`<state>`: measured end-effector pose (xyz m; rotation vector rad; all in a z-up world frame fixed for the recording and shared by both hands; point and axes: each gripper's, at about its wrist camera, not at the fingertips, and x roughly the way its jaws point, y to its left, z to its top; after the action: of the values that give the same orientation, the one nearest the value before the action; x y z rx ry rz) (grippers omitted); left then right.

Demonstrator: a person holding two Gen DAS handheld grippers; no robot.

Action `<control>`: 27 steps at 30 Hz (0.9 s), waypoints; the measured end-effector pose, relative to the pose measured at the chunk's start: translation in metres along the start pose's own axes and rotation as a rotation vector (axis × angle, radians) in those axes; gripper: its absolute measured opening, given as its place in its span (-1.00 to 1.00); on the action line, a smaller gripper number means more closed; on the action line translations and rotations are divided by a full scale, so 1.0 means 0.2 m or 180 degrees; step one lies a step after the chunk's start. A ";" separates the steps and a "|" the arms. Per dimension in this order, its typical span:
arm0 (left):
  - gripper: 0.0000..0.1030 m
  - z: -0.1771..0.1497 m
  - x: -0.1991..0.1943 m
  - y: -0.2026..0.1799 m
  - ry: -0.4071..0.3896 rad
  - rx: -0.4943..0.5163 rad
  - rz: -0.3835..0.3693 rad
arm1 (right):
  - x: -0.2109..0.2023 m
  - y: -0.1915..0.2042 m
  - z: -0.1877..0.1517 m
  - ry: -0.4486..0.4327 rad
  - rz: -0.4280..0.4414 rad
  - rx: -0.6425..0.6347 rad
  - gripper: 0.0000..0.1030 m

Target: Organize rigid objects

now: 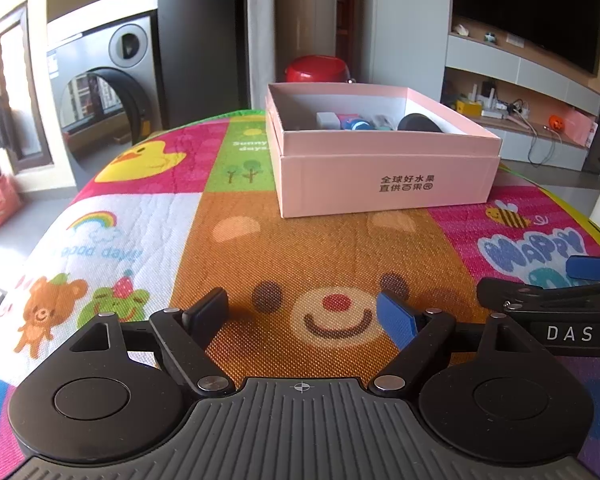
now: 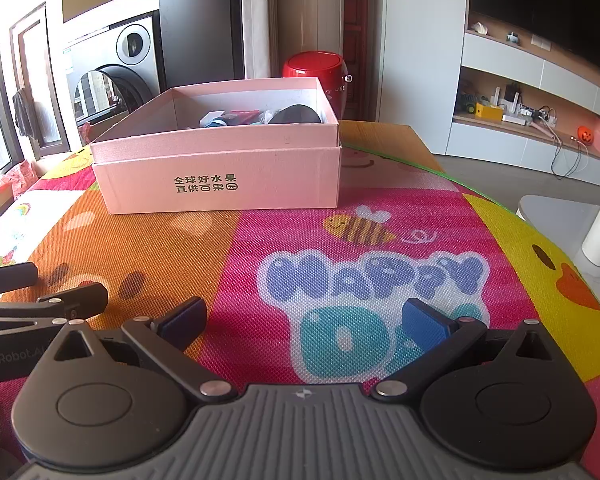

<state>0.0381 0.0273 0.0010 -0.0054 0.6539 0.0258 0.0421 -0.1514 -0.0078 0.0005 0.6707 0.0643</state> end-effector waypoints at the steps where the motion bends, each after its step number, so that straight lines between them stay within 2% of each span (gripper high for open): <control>1: 0.69 0.00 0.00 0.00 0.0001 -0.0005 -0.0003 | 0.00 0.00 0.00 0.0000 -0.0001 -0.0001 1.00; 27: 0.70 0.00 0.00 0.00 -0.0002 -0.0021 -0.0036 | 0.00 0.00 0.00 -0.0001 0.0000 0.0000 1.00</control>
<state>0.0378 0.0278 0.0010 -0.0155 0.6531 0.0171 0.0425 -0.1513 -0.0082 0.0004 0.6702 0.0643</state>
